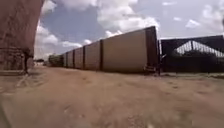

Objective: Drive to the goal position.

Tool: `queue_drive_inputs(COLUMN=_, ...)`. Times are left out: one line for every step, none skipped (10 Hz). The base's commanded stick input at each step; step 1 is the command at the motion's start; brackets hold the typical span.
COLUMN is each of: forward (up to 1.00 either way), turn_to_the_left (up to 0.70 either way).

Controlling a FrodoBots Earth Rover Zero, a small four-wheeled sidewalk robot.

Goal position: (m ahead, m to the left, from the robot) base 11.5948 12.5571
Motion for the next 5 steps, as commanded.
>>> queue_drive_inputs(forward=0.60, turn_to_the_left=0.15)
queue_drive_inputs(forward=0.60, turn_to_the_left=0.15)
queue_drive_inputs(forward=0.60, turn_to_the_left=0.15)
queue_drive_inputs(forward=0.60, turn_to_the_left=0.15)
queue_drive_inputs(forward=0.60, turn_to_the_left=0.15)
